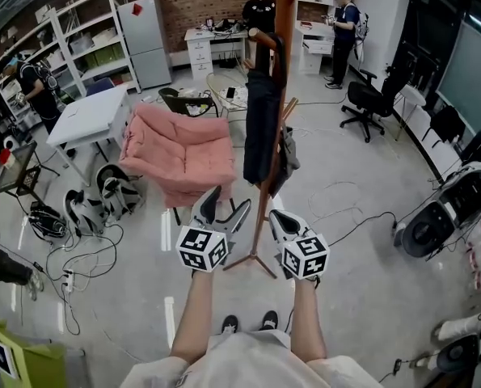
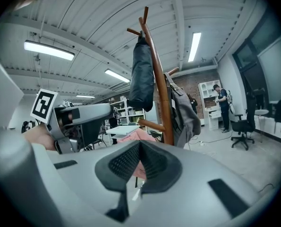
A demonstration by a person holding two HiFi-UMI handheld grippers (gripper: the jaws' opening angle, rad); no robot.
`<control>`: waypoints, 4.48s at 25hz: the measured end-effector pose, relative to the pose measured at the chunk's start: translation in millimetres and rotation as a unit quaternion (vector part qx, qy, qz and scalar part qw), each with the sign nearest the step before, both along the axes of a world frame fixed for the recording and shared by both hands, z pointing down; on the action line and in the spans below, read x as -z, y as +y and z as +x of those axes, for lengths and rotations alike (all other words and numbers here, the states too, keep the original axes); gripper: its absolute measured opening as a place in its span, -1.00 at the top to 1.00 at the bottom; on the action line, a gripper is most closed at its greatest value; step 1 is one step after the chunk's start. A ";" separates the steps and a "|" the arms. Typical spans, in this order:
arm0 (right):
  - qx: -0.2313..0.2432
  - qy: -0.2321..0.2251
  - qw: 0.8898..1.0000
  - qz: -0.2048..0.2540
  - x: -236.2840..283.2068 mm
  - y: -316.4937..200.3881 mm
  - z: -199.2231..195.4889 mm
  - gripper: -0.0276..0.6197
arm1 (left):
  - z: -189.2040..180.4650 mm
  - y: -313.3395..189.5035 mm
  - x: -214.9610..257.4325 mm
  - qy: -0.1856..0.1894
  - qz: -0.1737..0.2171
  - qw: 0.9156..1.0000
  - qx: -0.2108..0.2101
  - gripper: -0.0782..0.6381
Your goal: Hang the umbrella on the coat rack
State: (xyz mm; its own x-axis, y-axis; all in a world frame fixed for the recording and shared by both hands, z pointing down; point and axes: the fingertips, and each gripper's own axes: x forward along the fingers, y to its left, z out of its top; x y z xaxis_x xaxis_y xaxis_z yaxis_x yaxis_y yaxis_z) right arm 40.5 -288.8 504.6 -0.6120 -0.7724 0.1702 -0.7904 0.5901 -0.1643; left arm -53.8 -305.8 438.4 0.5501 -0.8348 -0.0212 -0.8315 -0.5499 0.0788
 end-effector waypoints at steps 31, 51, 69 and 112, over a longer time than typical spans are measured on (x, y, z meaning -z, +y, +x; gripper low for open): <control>-0.016 0.004 1.000 -0.012 -11.7 -4.8 19.5 0.90 | -21.8 43.2 -47.6 -0.047 -0.014 0.998 0.030 -0.14; -0.026 -0.001 0.999 -0.018 -15.8 -10.4 23.6 0.90 | -35.6 37.1 -48.4 -0.051 -0.020 0.998 0.035 0.71; -0.017 -0.009 1.000 -0.025 -17.3 -6.3 22.8 0.90 | -35.1 41.4 -48.7 -0.059 -0.015 0.997 0.044 0.76; -0.023 0.032 0.999 -0.019 -22.4 8.9 18.3 0.90 | -40.8 44.7 -56.2 -0.075 -0.022 0.996 0.042 0.76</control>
